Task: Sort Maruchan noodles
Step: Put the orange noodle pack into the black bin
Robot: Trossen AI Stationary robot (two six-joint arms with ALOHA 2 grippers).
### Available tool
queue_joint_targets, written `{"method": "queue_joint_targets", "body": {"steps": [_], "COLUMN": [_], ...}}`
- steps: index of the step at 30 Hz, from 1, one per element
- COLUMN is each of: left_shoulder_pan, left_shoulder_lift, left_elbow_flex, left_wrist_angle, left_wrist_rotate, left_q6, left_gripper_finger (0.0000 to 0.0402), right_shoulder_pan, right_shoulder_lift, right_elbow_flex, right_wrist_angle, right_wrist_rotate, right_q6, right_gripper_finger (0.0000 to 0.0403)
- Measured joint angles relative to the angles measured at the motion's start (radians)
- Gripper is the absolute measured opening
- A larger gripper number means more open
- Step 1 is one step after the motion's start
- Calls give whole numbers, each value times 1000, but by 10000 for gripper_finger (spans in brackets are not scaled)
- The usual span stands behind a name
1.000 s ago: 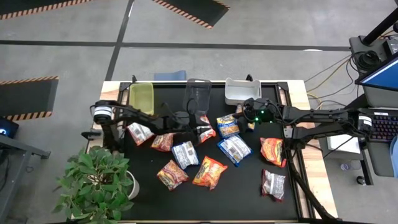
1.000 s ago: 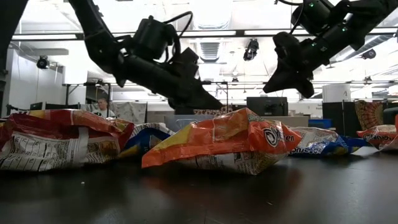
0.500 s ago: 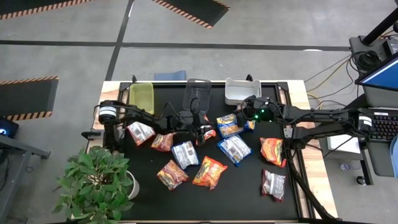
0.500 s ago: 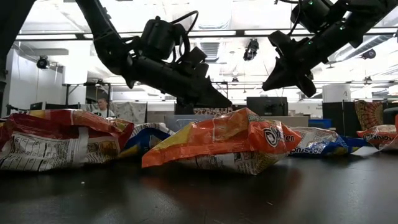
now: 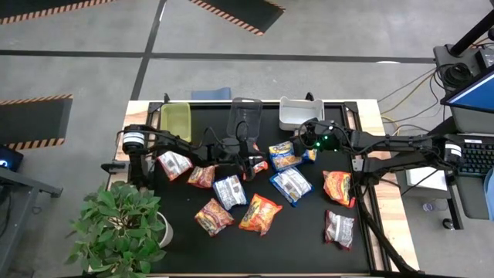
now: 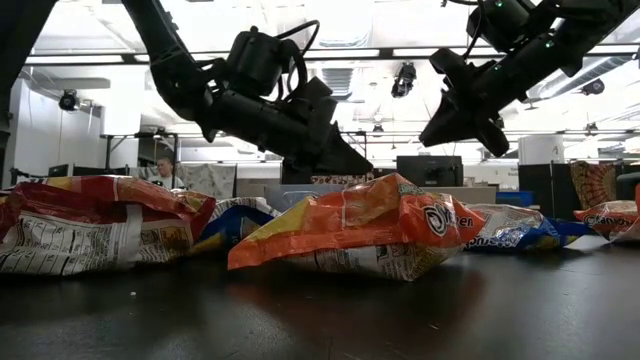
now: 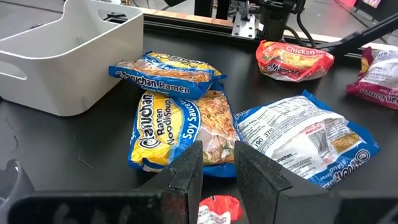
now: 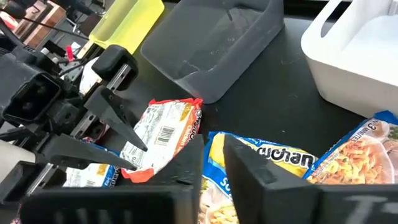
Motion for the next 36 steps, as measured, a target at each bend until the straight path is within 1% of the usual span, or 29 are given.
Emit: {"method": "queue_joint_targets", "body": {"steps": [5, 8, 10, 13, 15, 17, 22, 25, 32, 34, 36], "left_shoulder_pan": [-3, -5, -6, -6, -6, -6, -7, -7, -6, -5, -5], "left_shoulder_lift": [0, 0, 0, 0, -2, -14, -93, -144, -264, -291, -303], "left_elbow_flex": [0, 0, 0, 0, 0, -1, -1, -1, -1, -6, -19], "left_wrist_angle": [0, 0, 0, 0, -10, -55, -281, -435, -720, -746, -725], "left_wrist_rotate": [1, 1, 1, 1, 1, 8, 26, 26, 26, 26, 26], "left_q6": [-3, -6, -7, -7, -7, -7, 37, 86, 196, 217, 243], "left_gripper_finger": [75, 75, 75, 75, 75, 75, 75, 75, 75, 75, 75], "right_shoulder_pan": [0, 0, 0, 5, 9, 16, 43, 50, 50, 50, 50], "right_shoulder_lift": [0, 0, 0, 0, 0, 0, 44, 107, 283, 330, 376], "right_elbow_flex": [0, 5, 11, 18, 25, 31, 70, 103, 204, 232, 261], "right_wrist_angle": [2, 3, 5, 3, 5, 3, 5, 4, 2, 1, 1], "right_wrist_rotate": [-8, -69, -103, -105, -105, -105, -97, -97, -106, -116, -126], "right_q6": [53, 71, 72, 68, 67, 66, 63, 50, -2, -12, -28], "right_gripper_finger": [131, 169, 188, 207, 213, 214, 214, 215, 215, 215, 215]}}
